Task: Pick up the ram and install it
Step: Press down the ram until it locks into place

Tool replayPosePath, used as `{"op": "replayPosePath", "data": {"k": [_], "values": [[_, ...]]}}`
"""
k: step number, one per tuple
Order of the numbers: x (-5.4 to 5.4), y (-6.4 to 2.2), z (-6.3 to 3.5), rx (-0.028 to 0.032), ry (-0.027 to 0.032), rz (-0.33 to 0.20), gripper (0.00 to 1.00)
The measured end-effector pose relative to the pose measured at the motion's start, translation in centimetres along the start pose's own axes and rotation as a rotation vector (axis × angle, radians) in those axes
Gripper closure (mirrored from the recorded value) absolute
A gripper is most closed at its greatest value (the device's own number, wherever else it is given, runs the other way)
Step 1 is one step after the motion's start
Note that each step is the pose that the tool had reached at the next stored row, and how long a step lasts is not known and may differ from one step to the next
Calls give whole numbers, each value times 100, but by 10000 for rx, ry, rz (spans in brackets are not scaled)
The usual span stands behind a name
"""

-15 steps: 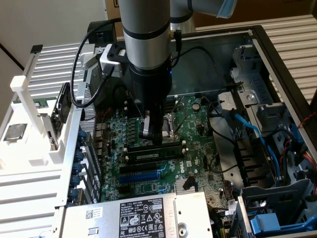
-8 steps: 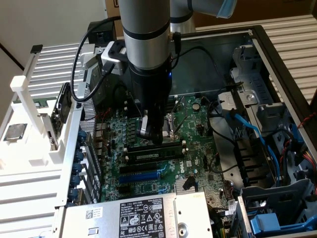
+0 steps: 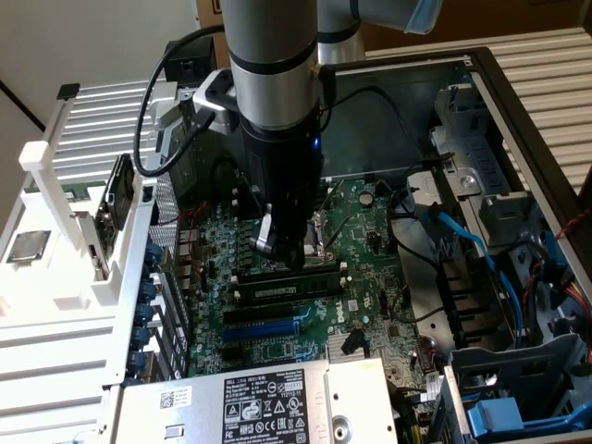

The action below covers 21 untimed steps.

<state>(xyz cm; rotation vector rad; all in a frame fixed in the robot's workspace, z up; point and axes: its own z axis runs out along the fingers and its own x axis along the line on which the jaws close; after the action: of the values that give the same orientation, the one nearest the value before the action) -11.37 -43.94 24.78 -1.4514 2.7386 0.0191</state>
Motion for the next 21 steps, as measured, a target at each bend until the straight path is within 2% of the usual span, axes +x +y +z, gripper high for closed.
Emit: {"op": "replayPosePath", "data": {"k": [14,15,21], "values": [[0,0,12,94,12,2308,89],[1,0,15,108,14,2630,89],[1,0,19,174,-4,3496,89]]}}
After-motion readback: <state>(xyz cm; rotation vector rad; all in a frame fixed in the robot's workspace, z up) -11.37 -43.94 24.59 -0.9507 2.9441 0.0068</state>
